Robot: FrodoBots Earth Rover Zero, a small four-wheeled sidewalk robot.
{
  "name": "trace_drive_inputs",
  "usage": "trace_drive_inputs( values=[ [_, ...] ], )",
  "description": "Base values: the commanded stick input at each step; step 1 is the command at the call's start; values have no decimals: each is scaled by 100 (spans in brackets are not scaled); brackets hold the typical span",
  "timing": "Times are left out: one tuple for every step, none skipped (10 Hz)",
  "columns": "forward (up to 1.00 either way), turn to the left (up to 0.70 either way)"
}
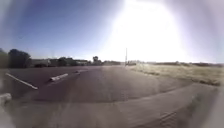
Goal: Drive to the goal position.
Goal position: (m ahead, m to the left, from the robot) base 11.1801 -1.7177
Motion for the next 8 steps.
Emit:
trace_drive_inputs(
  values=[
    [70, 0],
    [70, 0],
    [70, 0],
    [70, 0],
    [70, 0],
    [70, 0],
    [70, 0],
    [70, 0]
  ],
)
